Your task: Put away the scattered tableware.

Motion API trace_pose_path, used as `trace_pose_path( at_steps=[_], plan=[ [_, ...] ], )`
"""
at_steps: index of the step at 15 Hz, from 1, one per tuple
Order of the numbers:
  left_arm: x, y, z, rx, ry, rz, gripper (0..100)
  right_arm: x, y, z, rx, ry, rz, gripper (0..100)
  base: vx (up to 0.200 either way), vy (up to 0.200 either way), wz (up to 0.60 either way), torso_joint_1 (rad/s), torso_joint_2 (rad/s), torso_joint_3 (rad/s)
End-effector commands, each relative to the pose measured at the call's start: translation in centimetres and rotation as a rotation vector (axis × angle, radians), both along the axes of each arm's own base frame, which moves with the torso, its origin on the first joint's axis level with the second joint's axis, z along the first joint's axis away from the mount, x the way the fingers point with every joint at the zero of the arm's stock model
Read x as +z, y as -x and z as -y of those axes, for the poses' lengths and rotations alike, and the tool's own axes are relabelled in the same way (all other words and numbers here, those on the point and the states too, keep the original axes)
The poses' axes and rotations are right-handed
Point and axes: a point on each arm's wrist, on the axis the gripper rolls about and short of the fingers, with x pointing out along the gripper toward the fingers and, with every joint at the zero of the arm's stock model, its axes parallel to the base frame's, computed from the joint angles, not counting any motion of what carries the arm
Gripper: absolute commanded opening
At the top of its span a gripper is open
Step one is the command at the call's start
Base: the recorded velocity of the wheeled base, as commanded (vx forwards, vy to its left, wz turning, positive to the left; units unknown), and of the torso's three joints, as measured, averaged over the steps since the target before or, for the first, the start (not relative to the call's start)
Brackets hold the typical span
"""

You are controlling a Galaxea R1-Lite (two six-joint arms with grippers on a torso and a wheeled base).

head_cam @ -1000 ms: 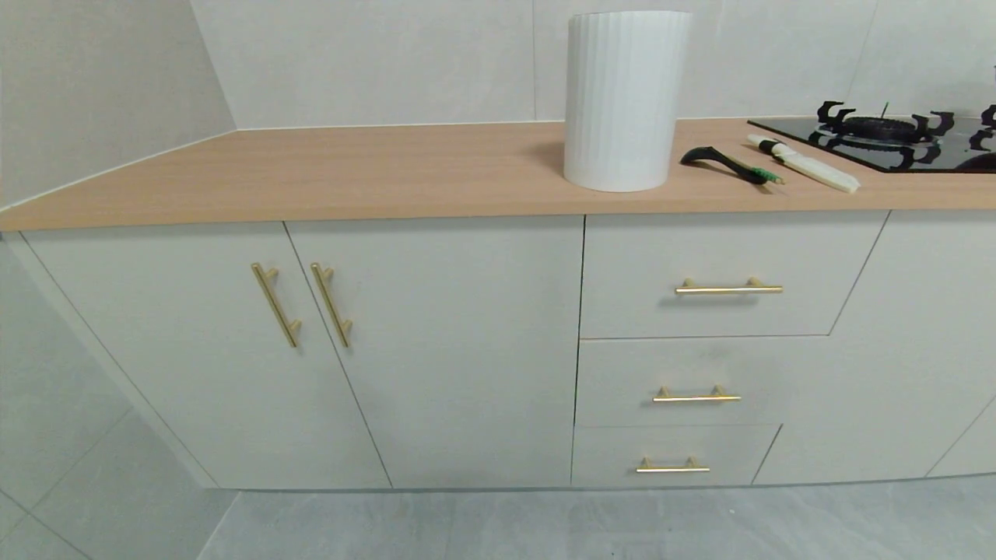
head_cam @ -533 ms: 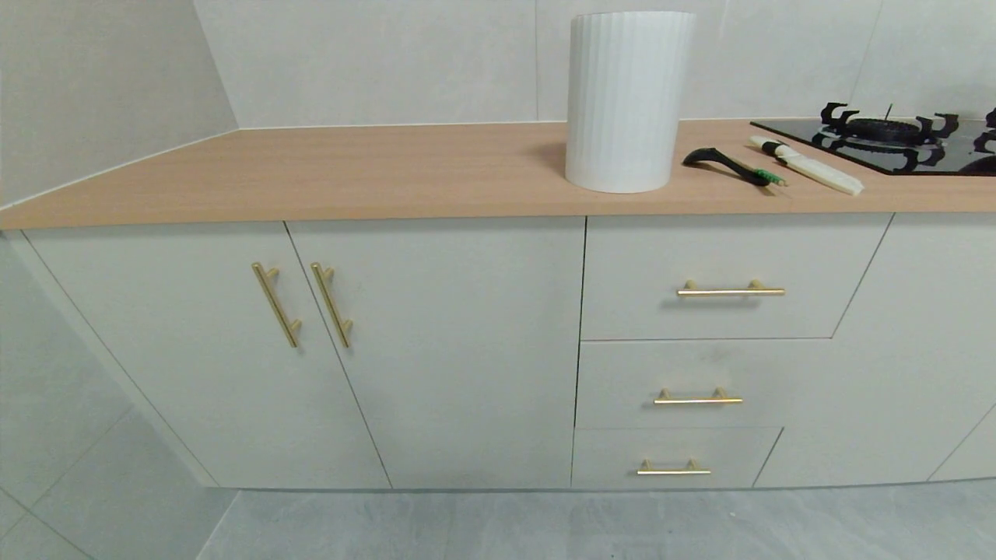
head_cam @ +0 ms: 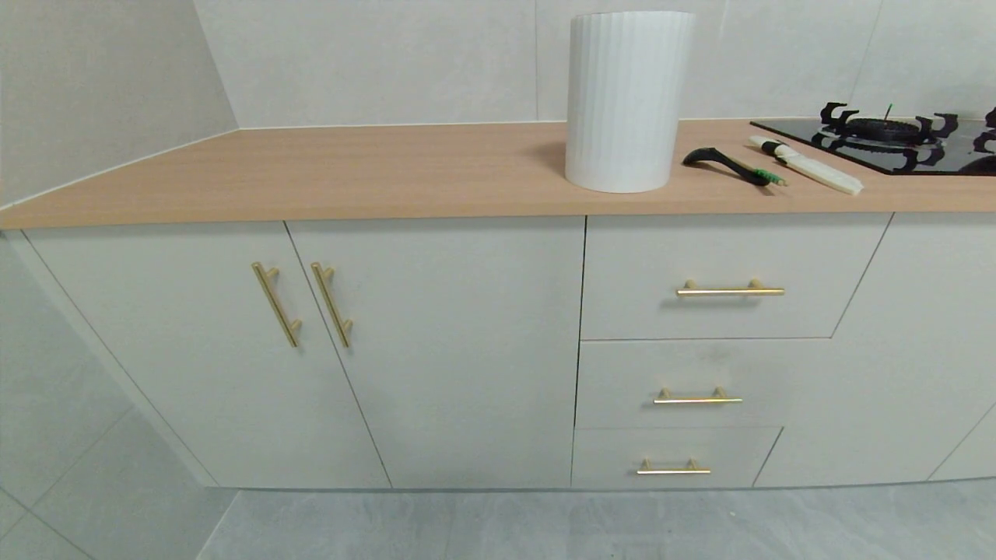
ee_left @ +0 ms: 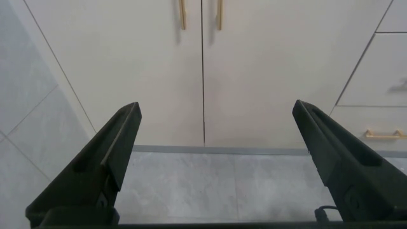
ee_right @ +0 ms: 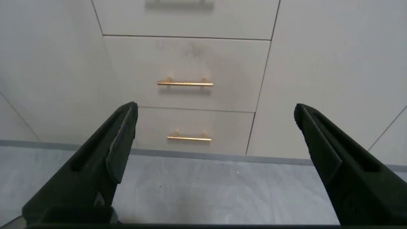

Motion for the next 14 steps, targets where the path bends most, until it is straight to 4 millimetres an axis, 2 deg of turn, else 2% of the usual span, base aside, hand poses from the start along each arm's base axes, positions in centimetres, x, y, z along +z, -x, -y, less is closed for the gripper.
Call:
trace_pose_path(
  at_steps=[1, 2, 4, 5, 7, 11, 12, 13, 14],
  plan=[
    [0.0, 0.0, 0.0, 0.0, 0.0, -0.001, 100, 0.0, 0.0, 0.0, 0.002, 0.002, 0.0, 100, 0.0, 0.0, 0.0, 0.0, 0.0, 0.0],
    [0.0, 0.0, 0.0, 0.0, 0.0, -0.001, 100, 0.4, 0.1, 0.0, 0.007, -0.001, 0.017, 100, 0.0, 0.0, 0.0, 0.0, 0.0, 0.0],
    [0.0, 0.0, 0.0, 0.0, 0.0, -0.001, 100, 4.1, 0.9, 0.0, 0.035, -0.051, 0.091, 100, 0.0, 0.0, 0.0, 0.0, 0.0, 0.0],
    [0.0, 0.0, 0.0, 0.0, 0.0, -0.001, 100, 4.5, 0.1, 0.0, 0.071, -0.05, -0.005, 100, 0.0, 0.0, 0.0, 0.0, 0.0, 0.0],
    [0.0, 0.0, 0.0, 0.0, 0.0, -0.001, 100, 5.2, -1.9, -0.1, 0.144, -0.026, -0.16, 100, 0.0, 0.0, 0.0, 0.0, 0.0, 0.0],
    [0.0, 0.0, 0.0, 0.0, 0.0, -0.001, 100, 9.5, -6.4, -1.0, 0.267, 0.008, -0.312, 100, 0.0, 0.0, 0.0, 0.0, 0.0, 0.0],
    [0.0, 0.0, 0.0, 0.0, 0.0, -0.001, 100, 11.2, -9.2, -1.7, 0.268, 0.015, -0.363, 100, 0.0, 0.0, 0.0, 0.0, 0.0, 0.0],
    [0.0, 0.0, 0.0, 0.0, 0.0, -0.001, 100, 11.4, -10.2, -1.9, 0.266, 0.019, -0.387, 100, 0.0, 0.0, 0.0, 0.0, 0.0, 0.0],
    [0.0, 0.0, 0.0, 0.0, 0.0, -0.001, 100, 11.8, -12.8, -2.5, 0.259, 0.026, -0.434, 100, 0.0, 0.0, 0.0, 0.0, 0.0, 0.0]
  ],
)
